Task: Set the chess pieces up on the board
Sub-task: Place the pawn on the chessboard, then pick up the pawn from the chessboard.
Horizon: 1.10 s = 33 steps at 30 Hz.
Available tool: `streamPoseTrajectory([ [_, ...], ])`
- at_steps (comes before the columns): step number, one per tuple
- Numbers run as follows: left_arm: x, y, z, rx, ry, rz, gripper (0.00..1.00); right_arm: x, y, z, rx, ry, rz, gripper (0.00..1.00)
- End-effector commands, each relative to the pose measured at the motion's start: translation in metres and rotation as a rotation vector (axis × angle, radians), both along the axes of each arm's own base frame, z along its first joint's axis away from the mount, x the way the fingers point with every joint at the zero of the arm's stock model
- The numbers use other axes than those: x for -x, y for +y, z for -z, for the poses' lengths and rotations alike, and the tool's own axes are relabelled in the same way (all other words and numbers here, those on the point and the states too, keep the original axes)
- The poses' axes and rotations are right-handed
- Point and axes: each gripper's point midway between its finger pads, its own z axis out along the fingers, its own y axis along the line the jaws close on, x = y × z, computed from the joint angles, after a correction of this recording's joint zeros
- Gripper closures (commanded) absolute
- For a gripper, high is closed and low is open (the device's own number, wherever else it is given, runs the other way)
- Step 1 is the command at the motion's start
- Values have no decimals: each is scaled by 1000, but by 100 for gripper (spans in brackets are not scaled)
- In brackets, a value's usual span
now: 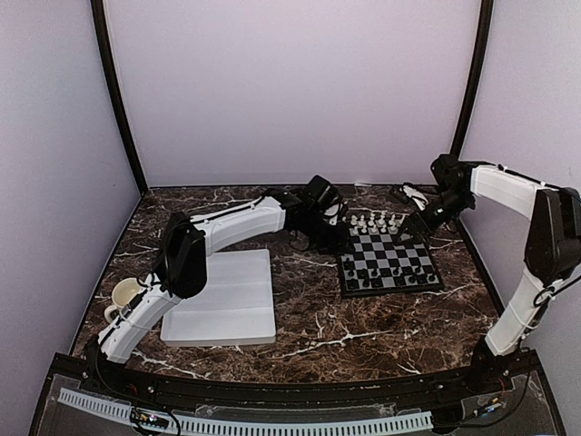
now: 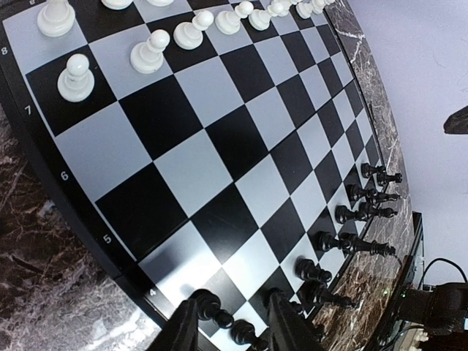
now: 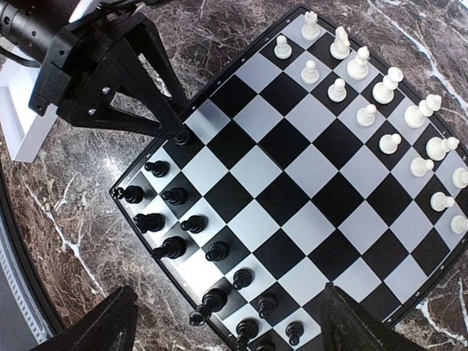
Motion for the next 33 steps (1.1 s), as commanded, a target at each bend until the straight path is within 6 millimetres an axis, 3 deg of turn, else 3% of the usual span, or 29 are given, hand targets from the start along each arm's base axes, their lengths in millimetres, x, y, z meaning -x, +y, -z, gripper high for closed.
streamPoseTrajectory([
  [1, -5, -4, -47, 66, -90, 34, 64, -16, 4, -7, -20, -19, -1, 13],
  [2, -8, 2, -51, 48, -114, 39, 64, -18, 4, -7, -16, -20, -9, 13],
  [4, -21, 23, -86, 21, -194, 2, 63, -25, 6, -13, -3, -35, -34, 14],
  [5, -27, 37, -85, -34, -221, -22, 63, -29, 8, -19, 8, -45, -51, 16],
  [6, -35, 53, -110, -35, -260, -54, 63, -33, 9, -22, 17, -53, -68, 18],
  [7, -42, 71, -108, -95, -277, -87, 62, -36, 10, -24, 36, -60, -86, 20],
  [8, -51, 90, -130, -97, -308, -125, 62, -40, 11, -26, 51, -67, -98, 21],
  [9, -62, 114, -125, -151, -312, -166, 60, -43, 12, -28, 65, -77, -117, 23],
  [10, -66, 130, -142, -163, -343, -203, 60, -45, 14, -28, 75, -77, -131, 25],
  [13, -86, 189, -133, -229, -284, -330, 57, -51, 30, -29, 94, -80, -177, 29],
  [16, -106, 226, -133, -289, -293, -438, 55, -53, 56, -20, 113, -99, -247, 32],
  [19, -117, 252, -147, -372, -375, -521, 53, -43, 86, -17, 84, -92, -331, 41],
  [22, -112, 263, -142, -409, -343, -567, 50, -45, 100, -16, 71, -98, -313, 42],
  [26, -95, 293, -139, -509, -296, -633, 45, -37, 121, 11, 145, -104, -356, 42],
  [27, -93, 302, -153, -519, -331, -657, 44, -36, 127, 17, 168, -112, -365, 42],
  [33, -96, 322, -155, -483, -331, -683, 42, -41, 154, 36, 254, -147, -424, 42],
])
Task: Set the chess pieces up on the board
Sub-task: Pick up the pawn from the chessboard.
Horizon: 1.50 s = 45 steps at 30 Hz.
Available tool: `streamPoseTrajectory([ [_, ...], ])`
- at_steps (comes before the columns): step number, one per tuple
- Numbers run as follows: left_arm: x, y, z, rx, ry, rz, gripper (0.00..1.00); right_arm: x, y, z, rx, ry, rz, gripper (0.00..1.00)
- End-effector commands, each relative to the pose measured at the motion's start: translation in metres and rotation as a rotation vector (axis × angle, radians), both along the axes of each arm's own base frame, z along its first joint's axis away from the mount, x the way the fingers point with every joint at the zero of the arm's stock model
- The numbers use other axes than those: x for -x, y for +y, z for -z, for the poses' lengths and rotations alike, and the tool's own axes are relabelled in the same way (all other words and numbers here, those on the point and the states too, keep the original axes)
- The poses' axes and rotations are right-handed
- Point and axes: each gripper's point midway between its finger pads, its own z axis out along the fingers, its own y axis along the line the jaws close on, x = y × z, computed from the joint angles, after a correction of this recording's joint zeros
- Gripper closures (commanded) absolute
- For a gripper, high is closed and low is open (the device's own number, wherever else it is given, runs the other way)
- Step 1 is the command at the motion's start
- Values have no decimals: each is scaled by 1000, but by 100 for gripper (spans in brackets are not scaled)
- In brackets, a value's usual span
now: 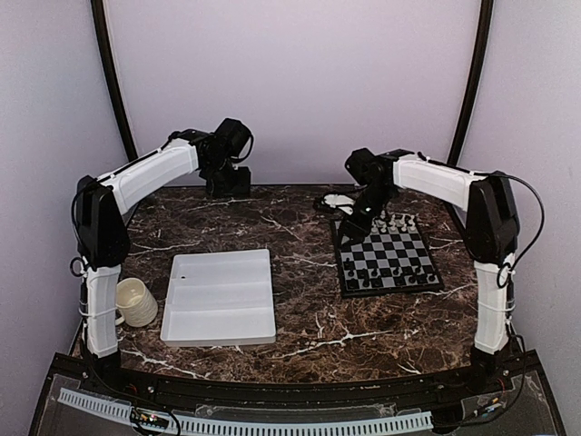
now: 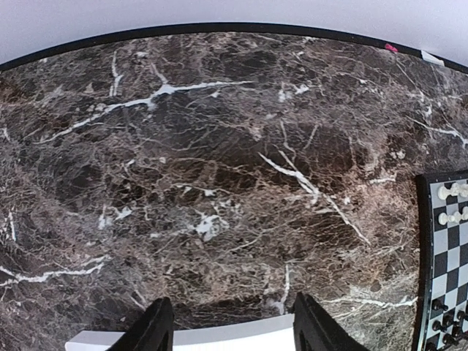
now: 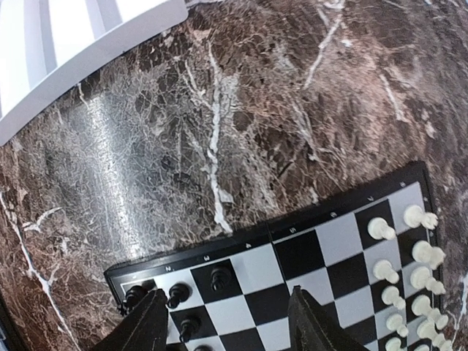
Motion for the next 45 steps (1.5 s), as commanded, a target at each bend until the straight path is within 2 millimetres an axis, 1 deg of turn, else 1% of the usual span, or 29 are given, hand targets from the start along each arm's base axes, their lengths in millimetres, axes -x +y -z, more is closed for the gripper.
streamPoseTrajectory([
  [1, -4, 31, -48, 19, -100, -58, 42, -12, 15, 13, 55, -45, -21, 42],
  [5, -10, 30, -65, 22, -155, -29, 42, -9, 10, 25, 102, -43, -34, 39],
  [7, -11, 27, -68, 31, -162, -16, 42, -9, 6, 31, 122, -42, -31, 38],
  [11, -10, 23, -68, 49, -156, 1, 42, -10, 1, 36, 147, -51, -6, 37],
  [15, -9, 20, -65, 66, -150, 11, 42, -2, -3, 43, 161, -20, -10, 38],
  [18, -8, 19, -62, 75, -146, 12, 42, 4, -9, 50, 178, -2, -8, 40],
  [25, -5, 18, -58, 83, -137, 19, 42, 9, -11, 58, 184, 31, -2, 53],
  [32, -3, 17, -58, 85, -138, 32, 42, 12, -11, 61, 185, 45, -3, 70],
  [38, -1, 17, -57, 89, -136, 38, 42, 16, -11, 64, 185, 64, -10, 77],
  [45, 0, 17, -55, 92, -131, 36, 42, 14, -18, 61, 191, 58, 2, 93],
])
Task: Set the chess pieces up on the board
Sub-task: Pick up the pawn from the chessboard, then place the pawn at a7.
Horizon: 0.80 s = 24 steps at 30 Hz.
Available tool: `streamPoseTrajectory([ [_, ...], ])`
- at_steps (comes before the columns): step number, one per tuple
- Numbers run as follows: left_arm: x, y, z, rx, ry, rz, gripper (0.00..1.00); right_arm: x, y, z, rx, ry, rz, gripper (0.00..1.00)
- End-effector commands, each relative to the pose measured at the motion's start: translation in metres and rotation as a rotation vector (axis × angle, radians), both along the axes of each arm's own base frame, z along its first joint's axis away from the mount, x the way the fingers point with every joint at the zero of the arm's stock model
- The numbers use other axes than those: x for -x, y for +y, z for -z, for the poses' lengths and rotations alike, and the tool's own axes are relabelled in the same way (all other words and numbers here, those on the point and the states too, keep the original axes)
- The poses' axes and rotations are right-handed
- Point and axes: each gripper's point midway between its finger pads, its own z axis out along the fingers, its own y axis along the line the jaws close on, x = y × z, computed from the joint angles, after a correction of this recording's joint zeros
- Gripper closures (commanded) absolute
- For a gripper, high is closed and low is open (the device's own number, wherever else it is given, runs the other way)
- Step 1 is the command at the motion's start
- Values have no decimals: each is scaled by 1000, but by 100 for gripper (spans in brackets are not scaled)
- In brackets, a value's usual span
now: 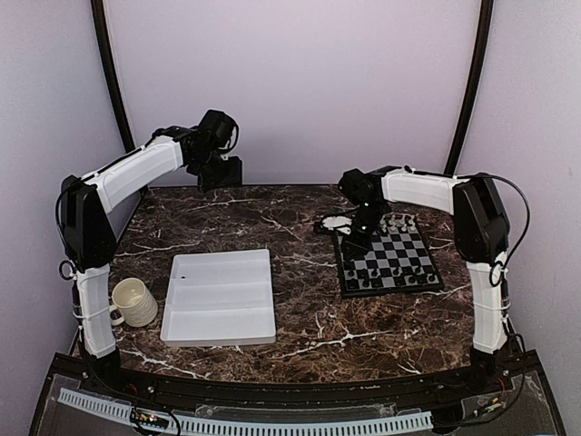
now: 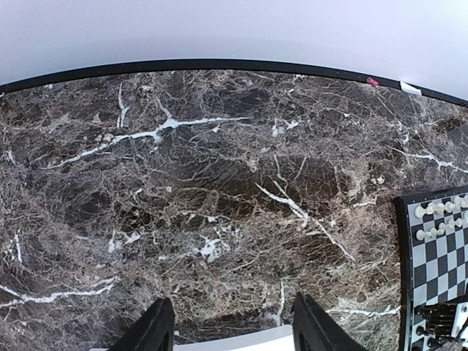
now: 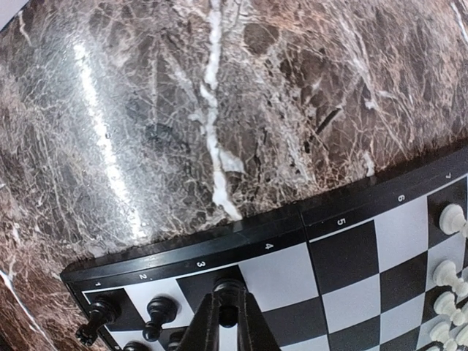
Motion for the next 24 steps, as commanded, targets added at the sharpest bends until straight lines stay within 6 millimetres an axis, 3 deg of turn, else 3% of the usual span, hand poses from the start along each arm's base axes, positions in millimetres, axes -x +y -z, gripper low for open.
streamPoseTrajectory([
  [1, 9, 1, -26, 27, -47, 15, 42, 2, -8, -4, -1, 10, 13, 95],
  [9, 4, -6, -25, 58, -60, 28, 43, -1, -38, -37, -9, -49, 55, 100],
  [17, -1, -19, -20, 104, -46, 55, 43, 10, -123, -52, 30, -47, 214, 100],
  [24, 1, -25, -17, 132, -30, 70, 43, 31, -186, -45, 48, 2, 371, 100],
])
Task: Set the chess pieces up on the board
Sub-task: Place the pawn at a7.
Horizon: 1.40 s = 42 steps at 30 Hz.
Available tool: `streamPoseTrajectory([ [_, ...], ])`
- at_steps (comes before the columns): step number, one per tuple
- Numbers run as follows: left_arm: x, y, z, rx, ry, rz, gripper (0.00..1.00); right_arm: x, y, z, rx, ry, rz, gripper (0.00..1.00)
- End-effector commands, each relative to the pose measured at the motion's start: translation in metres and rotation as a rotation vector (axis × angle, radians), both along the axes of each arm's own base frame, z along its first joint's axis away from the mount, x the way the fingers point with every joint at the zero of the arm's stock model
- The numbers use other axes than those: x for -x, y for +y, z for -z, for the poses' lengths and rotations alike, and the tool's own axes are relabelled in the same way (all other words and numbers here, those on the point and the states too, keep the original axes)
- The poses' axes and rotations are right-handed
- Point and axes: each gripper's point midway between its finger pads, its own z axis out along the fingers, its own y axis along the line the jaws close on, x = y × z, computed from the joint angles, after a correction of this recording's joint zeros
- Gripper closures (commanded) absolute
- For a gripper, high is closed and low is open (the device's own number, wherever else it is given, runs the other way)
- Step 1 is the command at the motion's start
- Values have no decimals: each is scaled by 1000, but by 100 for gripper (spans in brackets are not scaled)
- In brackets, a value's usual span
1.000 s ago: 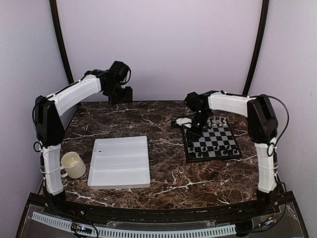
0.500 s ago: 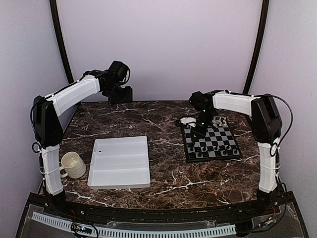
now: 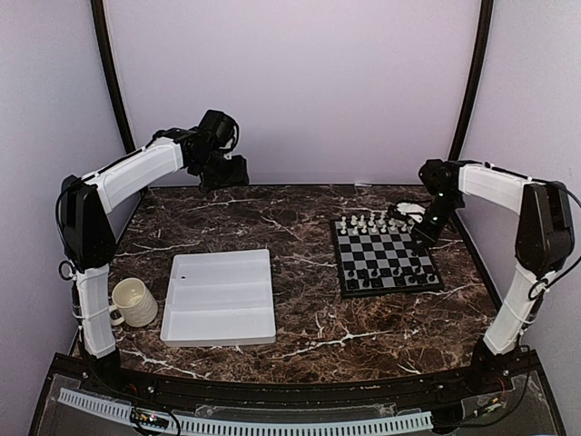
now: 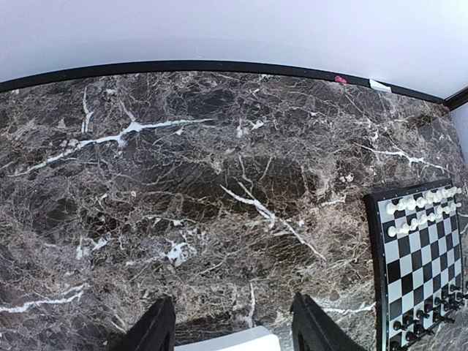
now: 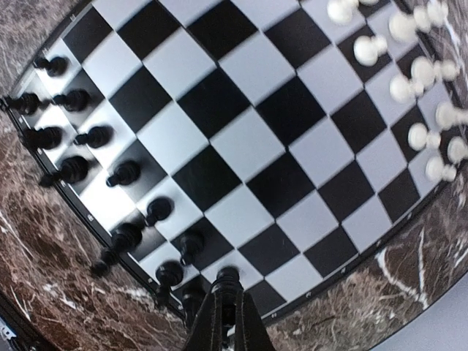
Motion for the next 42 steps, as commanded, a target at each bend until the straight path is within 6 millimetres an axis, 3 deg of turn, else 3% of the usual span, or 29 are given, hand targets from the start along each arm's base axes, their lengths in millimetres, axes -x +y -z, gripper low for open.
streamPoseTrajectory([
  [1, 2, -7, -14, 45, -19, 16, 43, 20, -27, 6, 0, 49, 65, 100],
  [5, 3, -11, -11, 59, -9, 24, 43, 29, -42, 14, 2, 76, 112, 100],
  [14, 4, -13, -11, 74, -1, 30, 44, 20, -60, 22, 11, 76, 177, 100],
  [30, 8, -15, -8, 92, 16, 36, 46, 14, -62, 44, 18, 104, 183, 98],
  [42, 9, -17, -5, 94, 21, 48, 46, 9, -61, 48, 10, 120, 183, 95],
])
